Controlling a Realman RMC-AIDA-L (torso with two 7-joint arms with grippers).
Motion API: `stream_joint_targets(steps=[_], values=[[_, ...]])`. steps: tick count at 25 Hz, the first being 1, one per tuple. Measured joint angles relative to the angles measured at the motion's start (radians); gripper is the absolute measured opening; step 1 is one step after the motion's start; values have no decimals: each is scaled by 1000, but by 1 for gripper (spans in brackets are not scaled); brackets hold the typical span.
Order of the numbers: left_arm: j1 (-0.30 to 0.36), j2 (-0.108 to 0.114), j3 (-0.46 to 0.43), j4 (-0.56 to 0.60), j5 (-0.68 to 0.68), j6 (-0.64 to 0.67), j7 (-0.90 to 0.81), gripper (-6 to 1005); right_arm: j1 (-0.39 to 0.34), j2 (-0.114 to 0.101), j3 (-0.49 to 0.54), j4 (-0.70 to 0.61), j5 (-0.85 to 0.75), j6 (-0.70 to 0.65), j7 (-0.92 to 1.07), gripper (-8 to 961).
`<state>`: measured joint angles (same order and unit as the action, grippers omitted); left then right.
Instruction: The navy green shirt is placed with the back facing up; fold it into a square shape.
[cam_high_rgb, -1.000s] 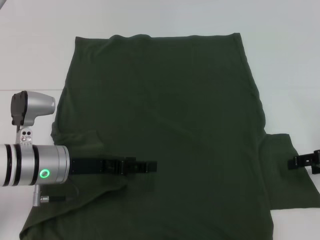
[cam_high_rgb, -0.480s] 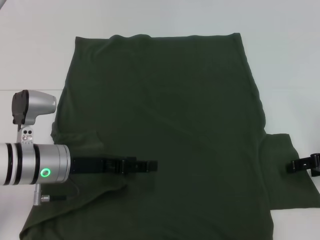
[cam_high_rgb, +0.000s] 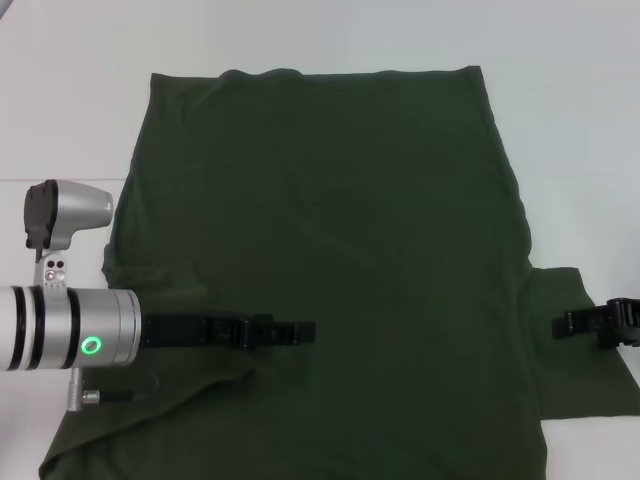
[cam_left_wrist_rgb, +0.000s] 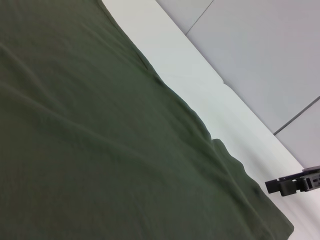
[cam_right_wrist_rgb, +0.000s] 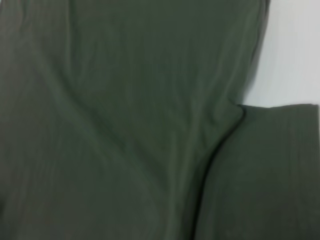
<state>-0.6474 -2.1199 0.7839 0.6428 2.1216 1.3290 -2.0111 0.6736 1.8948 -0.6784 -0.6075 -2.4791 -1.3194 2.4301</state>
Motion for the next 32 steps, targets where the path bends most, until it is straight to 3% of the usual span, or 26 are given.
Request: stream_joint_targets(steps=[11,32], values=[[1,0,0,0,1,-2,0,885,-6,6,-28,-11,-82,82,8,896],[0,-2,0,0,0,-2,0,884,9,9,-58,-1,-30,37,10,892]])
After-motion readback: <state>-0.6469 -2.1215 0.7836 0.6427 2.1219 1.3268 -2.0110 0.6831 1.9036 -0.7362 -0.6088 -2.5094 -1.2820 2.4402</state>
